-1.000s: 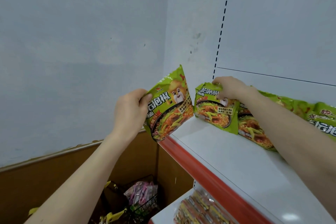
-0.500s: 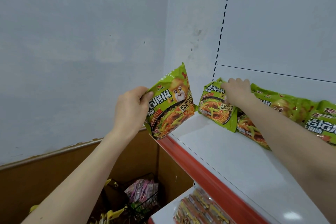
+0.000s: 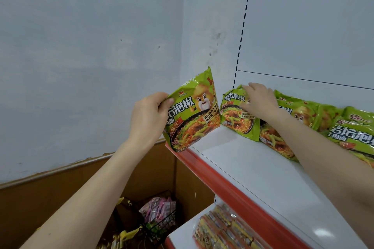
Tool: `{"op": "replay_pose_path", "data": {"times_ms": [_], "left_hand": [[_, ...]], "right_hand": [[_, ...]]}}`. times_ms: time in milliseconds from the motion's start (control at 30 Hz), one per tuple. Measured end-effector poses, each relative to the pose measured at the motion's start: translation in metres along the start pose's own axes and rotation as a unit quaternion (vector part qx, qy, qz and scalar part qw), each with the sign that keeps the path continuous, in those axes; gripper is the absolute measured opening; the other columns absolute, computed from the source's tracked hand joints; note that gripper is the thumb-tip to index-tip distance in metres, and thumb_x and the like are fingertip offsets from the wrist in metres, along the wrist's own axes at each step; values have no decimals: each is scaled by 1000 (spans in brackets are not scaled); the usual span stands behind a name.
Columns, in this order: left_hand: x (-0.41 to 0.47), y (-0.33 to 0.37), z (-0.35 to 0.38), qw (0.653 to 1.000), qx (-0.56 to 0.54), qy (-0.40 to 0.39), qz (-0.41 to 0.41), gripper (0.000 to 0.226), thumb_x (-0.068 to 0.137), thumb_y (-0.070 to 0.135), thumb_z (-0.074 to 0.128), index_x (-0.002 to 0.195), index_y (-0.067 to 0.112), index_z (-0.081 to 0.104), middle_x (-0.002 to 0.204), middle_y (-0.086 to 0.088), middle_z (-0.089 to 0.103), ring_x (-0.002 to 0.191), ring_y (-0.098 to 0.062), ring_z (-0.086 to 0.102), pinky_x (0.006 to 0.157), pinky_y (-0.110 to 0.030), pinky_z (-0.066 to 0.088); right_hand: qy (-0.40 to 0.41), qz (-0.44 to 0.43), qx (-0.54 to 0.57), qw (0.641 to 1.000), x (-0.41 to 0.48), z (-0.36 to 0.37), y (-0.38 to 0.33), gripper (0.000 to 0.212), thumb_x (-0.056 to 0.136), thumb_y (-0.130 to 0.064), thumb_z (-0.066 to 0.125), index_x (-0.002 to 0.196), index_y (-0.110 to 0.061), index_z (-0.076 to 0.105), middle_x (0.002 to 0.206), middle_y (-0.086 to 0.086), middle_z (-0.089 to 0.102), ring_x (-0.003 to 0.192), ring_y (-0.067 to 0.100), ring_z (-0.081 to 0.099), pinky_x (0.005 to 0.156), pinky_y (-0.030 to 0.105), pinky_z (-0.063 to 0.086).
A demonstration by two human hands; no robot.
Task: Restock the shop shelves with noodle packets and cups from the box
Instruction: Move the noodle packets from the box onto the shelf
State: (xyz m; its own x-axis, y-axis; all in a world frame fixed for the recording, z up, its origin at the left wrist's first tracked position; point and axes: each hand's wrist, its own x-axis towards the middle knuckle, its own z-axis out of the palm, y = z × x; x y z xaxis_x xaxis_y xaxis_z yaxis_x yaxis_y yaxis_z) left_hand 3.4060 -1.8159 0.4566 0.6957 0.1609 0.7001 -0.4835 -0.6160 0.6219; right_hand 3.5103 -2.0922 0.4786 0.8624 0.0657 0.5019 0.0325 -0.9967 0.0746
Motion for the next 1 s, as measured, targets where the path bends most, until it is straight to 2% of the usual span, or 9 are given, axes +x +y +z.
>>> {"op": "replay_pose_path", "data": {"times_ms": [100, 267, 367, 567, 700, 767, 867, 933, 1000], "left_hand": [[-3, 6, -1, 1000, 1, -8, 3, 21, 94, 19, 50, 86, 6, 64, 66, 0, 57, 61, -14, 47, 52, -24, 32], [-8, 24, 9, 998, -34, -36, 30, 21, 94, 18, 51, 86, 4, 64, 72, -6, 58, 70, -23, 48, 55, -29, 32], [-10, 42, 22, 995, -57, -55, 58, 22, 94, 19, 50, 87, 3, 64, 74, -9, 60, 71, -25, 51, 61, -33, 36], [-15, 69, 48, 989, -86, -76, 93, 18, 93, 18, 51, 89, 8, 65, 77, -7, 62, 81, -31, 58, 66, -35, 42], [-28, 79, 60, 987, -102, -79, 99, 36, 93, 21, 52, 127, 9, 51, 123, -8, 59, 114, -26, 53, 95, -38, 43], [-42, 74, 67, 986, -70, -83, 129, 39, 93, 23, 52, 127, 3, 48, 125, -13, 56, 116, -28, 50, 92, -35, 37], [-71, 60, 82, 970, 7, -187, 155, 53, 92, 45, 44, 125, 4, 50, 124, -13, 57, 116, -29, 50, 94, -36, 37], [-90, 52, 92, 940, 91, -290, 156, 64, 91, 56, 33, 128, 6, 49, 130, -11, 54, 124, -25, 45, 105, -38, 28], [-102, 45, 101, 919, 117, -346, 150, 52, 95, 51, 29, 107, 11, 59, 113, -10, 62, 121, -23, 48, 112, -42, 20]], "right_hand": [[54, 16, 298, 953, -19, -34, -12, 40, 96, -27, 46, 131, -9, 47, 133, 9, 52, 122, 23, 48, 100, 32, 35], [-34, -28, 479, 876, -70, -88, -21, 31, 91, -34, 52, 120, -22, 52, 109, -3, 63, 97, 9, 64, 86, 32, 53], [-79, -47, 460, 883, -96, -108, -17, 46, 82, -27, 67, 123, -26, 49, 103, -4, 67, 90, 10, 67, 79, 27, 54], [-36, -29, 408, 912, -129, -125, 4, 29, 76, -20, 74, 95, -34, 57, 102, 12, 68, 78, 19, 65, 66, 23, 54], [2, 28, 410, 911, -138, -119, 25, 21, 76, -20, 74, 92, -25, 60, 86, 10, 67, 70, 24, 62, 54, 27, 53], [41, 97, 394, 913, -137, -106, 42, 26, 75, -26, 75, 94, -16, 60, 83, 8, 66, 74, 28, 66, 63, 35, 57], [87, 205, 348, 911, -134, -85, 63, 47, 69, -35, 78, 94, 0, 59, 85, 18, 65, 78, 33, 65, 73, 47, 55], [94, 244, 310, 914, -132, -74, 69, 42, 72, -36, 76, 73, 0, 53, 66, 12, 55, 60, 24, 54, 58, 33, 47], [79, 265, 267, 923, -132, -66, 69, 50, 75, -33, 74, 54, -10, 35, 51, 4, 37, 47, 17, 34, 46, 27, 26]]}}
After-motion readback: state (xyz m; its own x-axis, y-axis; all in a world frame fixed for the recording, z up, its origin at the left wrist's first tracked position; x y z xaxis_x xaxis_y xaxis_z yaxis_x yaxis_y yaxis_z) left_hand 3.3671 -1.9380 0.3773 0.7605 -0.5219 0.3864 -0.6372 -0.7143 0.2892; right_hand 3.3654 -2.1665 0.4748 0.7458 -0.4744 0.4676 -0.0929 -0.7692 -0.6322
